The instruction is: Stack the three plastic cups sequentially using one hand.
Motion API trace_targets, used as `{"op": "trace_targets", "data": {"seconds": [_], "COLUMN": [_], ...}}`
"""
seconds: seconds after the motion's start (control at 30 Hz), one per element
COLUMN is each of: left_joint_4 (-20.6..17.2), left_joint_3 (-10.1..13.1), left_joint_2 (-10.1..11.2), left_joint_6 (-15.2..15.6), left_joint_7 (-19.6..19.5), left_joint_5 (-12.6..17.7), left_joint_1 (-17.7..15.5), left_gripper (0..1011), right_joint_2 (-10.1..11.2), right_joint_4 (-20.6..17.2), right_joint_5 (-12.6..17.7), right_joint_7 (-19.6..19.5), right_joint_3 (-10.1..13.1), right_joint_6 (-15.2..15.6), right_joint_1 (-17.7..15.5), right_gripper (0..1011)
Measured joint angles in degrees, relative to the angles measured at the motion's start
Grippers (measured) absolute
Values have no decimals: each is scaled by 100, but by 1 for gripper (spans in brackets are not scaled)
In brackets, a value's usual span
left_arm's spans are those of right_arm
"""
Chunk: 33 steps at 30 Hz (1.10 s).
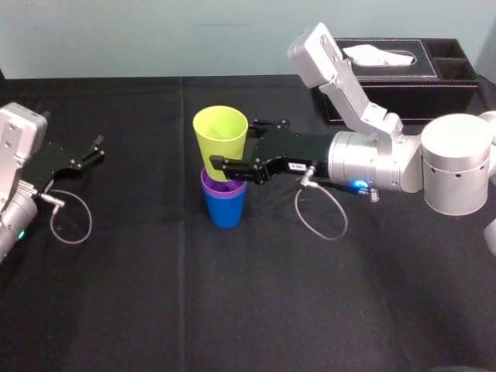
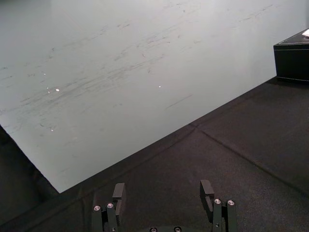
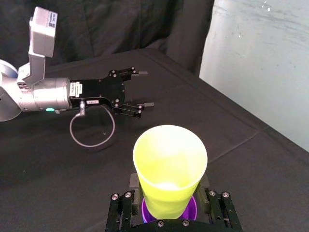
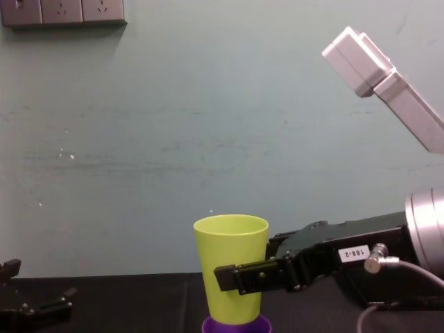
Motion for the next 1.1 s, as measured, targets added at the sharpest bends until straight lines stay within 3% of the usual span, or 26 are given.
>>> {"op": "trace_targets", "data": {"seconds": [1.1], "left_joint_4": [0], "left_joint_3": [0], "left_joint_2": [0], "left_joint_6": [0], "left_joint_7": [0], "left_joint_5": [0], "left_joint_1": [0], "left_gripper": [1010], "right_joint_2": [16], "right_joint_4": [253], "right_joint_5": [6], "right_joint_7": [8], "right_joint_3": [-146], "right_joint_6": [-122], "right_joint_1": [-8], "right_gripper": [705]}}
